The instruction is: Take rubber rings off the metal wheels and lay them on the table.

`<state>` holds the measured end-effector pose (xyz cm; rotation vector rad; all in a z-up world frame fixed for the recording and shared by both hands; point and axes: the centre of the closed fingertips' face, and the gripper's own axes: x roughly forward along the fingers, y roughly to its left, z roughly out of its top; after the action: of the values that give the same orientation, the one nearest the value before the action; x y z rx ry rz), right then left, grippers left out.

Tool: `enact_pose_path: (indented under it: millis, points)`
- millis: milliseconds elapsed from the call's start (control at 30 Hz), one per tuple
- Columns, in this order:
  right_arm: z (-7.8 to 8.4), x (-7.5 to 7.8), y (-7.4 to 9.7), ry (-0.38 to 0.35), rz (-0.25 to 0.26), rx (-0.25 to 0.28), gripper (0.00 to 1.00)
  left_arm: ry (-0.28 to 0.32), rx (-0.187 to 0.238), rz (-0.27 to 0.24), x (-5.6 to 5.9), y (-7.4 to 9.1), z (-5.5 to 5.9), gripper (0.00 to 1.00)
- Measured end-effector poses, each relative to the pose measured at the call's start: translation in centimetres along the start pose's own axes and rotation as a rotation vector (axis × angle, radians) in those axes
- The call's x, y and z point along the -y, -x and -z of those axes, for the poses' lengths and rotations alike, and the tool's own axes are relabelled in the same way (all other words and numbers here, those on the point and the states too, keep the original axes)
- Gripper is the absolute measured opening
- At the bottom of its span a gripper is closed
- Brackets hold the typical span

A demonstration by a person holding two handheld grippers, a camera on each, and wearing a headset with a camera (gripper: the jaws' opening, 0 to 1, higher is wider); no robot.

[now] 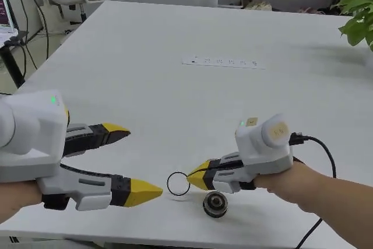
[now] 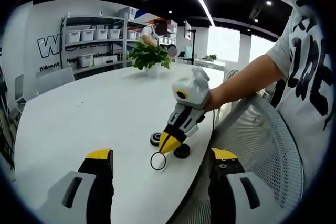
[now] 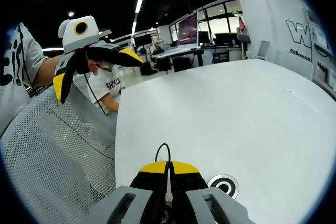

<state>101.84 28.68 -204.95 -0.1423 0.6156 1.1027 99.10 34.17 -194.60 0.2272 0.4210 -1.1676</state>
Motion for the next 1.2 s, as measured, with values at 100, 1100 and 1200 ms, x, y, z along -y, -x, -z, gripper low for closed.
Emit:
enact_pose_path:
  millis: [100, 1100, 1200]
  points:
    - [-0.1, 0.0, -0.1, 0.006, 0.005, 0.003, 0.0, 0.001, -0.001, -0.001, 0.0, 0.1, 0.1, 0.71]
    - [-1.5, 0.2, 2.4, 0.032, 0.041, 0.054, 0.09, 0.006, -0.015, 0.005, 0.7, 0.1, 0.1, 0.7]
    - [-1.6, 0.3, 3.1, 0.027, 0.043, 0.067, 0.1, 0.003, -0.016, 0.012, 0.8, -0.1, -0.1, 0.7]
